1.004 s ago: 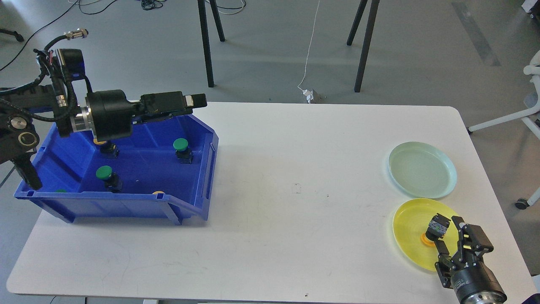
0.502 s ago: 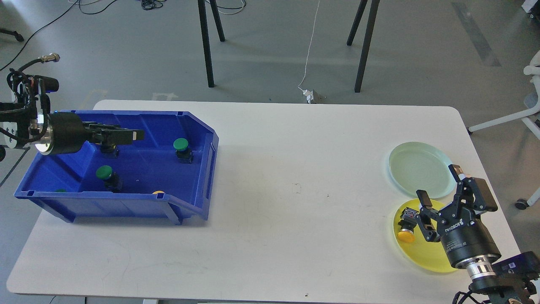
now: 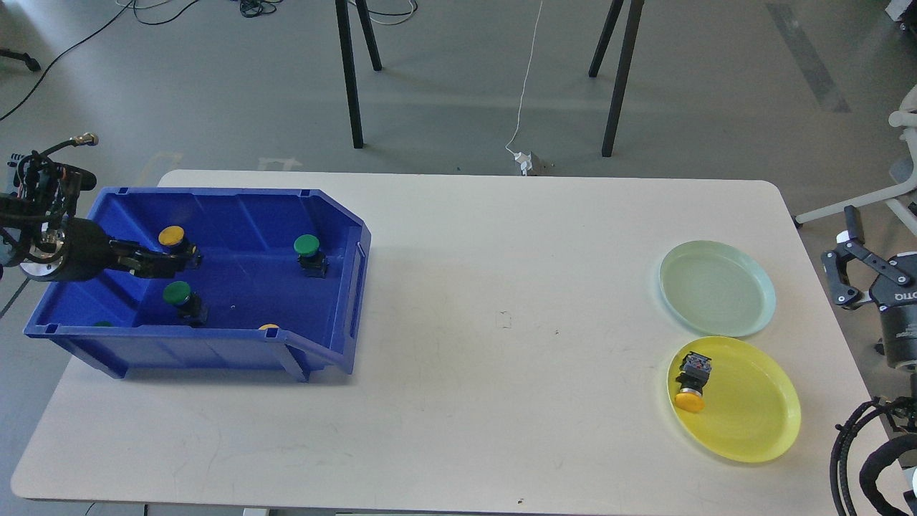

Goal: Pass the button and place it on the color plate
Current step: 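Grasp a green button in the blue bin with the left gripper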

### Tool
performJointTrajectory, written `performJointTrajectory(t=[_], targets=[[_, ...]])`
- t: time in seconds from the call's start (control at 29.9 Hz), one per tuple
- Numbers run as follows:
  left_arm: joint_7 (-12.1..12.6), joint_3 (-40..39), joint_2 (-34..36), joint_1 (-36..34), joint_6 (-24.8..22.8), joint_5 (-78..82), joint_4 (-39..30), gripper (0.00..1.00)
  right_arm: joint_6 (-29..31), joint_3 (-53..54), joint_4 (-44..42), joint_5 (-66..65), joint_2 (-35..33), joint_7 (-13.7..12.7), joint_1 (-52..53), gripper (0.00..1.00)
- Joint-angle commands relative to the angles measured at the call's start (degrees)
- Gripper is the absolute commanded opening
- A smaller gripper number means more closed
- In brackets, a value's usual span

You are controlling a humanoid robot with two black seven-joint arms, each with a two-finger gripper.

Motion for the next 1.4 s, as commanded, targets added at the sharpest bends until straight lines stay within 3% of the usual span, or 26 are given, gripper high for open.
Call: performJointTrajectory(t=[0.0, 0.5, 0.74, 0.8, 0.9, 1.04, 1.1, 1.17, 1.37], targets=[[0.0, 0.3, -0.9, 0.4, -0.1, -0.1, 0.3, 0.85, 0.3, 1.6, -0.2, 0.5, 0.0, 0.0, 0.2, 0.97], [0.0, 0.1, -6.4, 6.2, 0.0, -0.9, 6.1, 0.84, 0.4, 1.0, -1.2, 0.5, 0.0, 0.0, 0.1, 0.97], [0.0, -0.3, -7.4, 6.3, 0.6, -1.2, 7.0, 0.79, 0.5, 0.8, -1.2, 0.5, 0.0, 0.0, 0.1, 0.97], [0.0, -0.5, -7.5, 6.2, 0.6, -1.3, 7.0, 0.72, 0.4, 0.6, -1.3, 0.4, 0.0, 0.0, 0.1, 0.97], [0.0, -0.3, -7.5, 6.3, 0.7, -1.2, 7.1, 0.51, 0.5, 0.6, -1.3, 0.4, 0.0, 0.0, -0.2, 0.97], [0.0, 0.1, -7.3, 6.3, 0.8, -1.0, 7.3, 0.44, 0.5, 0.6, -1.3, 0.5, 0.0, 0.0, -0.5, 0.97], [0.0, 0.1, -7.2, 6.3, 0.9, -0.8, 7.3, 0.18, 0.5, 0.6, -1.3, 0.4, 0.0, 0.0, -0.6, 0.97], [0.0, 0.0, -7.2, 6.2, 0.9, -0.9, 7.3, 0.07, 0.5, 0.6, -1.5, 0.5, 0.0, 0.0, -0.6, 0.97], [0.0, -0.8, -6.6, 3.8, -0.2, -2.6, 5.5, 0.06, 0.5, 0.6, -1.8, 0.4, 0.0, 0.0, -0.6, 0.97]])
